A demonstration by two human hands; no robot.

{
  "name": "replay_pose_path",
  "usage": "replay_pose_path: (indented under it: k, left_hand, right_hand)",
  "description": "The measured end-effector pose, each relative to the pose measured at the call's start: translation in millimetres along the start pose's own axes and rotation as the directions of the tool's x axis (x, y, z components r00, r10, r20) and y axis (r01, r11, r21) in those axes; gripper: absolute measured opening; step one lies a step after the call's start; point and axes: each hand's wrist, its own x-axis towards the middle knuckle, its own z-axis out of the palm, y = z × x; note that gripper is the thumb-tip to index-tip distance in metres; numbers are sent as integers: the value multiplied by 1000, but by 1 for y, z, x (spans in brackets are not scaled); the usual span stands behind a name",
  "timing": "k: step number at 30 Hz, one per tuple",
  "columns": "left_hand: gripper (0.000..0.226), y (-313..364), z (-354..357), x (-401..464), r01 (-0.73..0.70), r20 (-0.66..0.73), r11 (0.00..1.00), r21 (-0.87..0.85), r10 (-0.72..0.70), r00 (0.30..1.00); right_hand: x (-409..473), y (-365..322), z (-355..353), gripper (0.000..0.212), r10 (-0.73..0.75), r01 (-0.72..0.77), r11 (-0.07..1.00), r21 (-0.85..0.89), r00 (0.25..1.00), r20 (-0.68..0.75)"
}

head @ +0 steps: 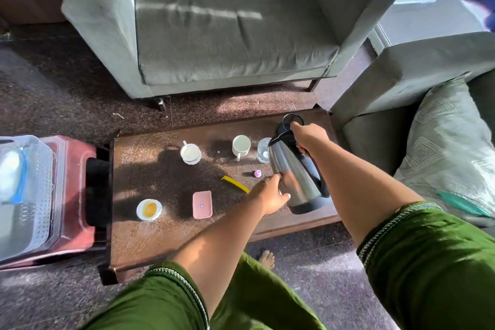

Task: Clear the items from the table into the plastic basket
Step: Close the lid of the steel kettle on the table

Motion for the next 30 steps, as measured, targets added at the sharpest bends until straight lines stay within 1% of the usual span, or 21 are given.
replay_pose_path:
  k: [6, 19, 26, 30]
  left_hand:
    - [48, 2, 0, 2, 20, -2, 1000, -3, -20, 1000]
    - [47, 2, 5, 10, 47, 4, 998, -32, -47, 999]
    - [49, 3, 8, 10, 51, 4, 999, -13, -51, 999]
    - [53, 2, 9, 10, 43, -4, 999, 10, -43, 999]
  right_hand:
    - [0, -2, -2, 52, -16, 16, 1000, -15, 1000, 1]
    - [6, -5, -2, 46, -29, 29, 999, -16, 1000, 11]
    - [7, 1, -4, 48, -19, 19, 1000, 4, 1000, 0]
    - [3, 8, -1, 53, -3, 4, 1000, 31, 1000, -10]
